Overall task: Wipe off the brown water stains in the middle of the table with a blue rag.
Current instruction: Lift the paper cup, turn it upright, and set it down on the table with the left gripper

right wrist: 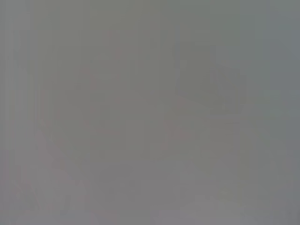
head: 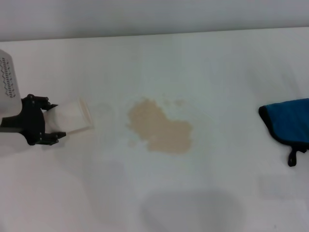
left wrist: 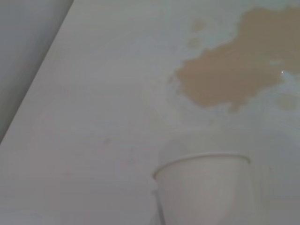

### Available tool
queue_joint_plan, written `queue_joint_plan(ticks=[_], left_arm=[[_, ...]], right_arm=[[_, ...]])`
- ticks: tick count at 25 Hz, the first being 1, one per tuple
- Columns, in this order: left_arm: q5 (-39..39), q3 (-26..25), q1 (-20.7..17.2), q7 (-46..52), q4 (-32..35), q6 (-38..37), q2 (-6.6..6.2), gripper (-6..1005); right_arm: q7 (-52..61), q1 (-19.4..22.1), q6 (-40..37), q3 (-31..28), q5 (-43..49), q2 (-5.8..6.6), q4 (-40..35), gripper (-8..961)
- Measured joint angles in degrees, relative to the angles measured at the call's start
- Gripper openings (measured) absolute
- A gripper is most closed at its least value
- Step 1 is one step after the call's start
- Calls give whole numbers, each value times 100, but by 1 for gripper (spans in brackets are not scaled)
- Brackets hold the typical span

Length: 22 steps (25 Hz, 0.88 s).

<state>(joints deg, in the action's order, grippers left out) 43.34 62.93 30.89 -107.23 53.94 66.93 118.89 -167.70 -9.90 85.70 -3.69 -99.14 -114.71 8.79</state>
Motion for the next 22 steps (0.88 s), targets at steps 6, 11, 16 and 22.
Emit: queue_joint_plan(ticks=[6,11,16,22], left_arm=[[404,-2,-59,-29,-1,-5,4,683],[1280,-40,-290,-313,39,-106,2,657],[2476,-17,-652,-780,-45,-407,15,650],[4342,30,-1018,-1757,-655,-482,34,647]], right_arm=[[0,3,0,-1,0,1,-5,856],[0,5,84,-1,0,1,-43,856],[0,6,206,-1,0,2,-120,856],[0,36,193,-1,0,1,-333,856]])
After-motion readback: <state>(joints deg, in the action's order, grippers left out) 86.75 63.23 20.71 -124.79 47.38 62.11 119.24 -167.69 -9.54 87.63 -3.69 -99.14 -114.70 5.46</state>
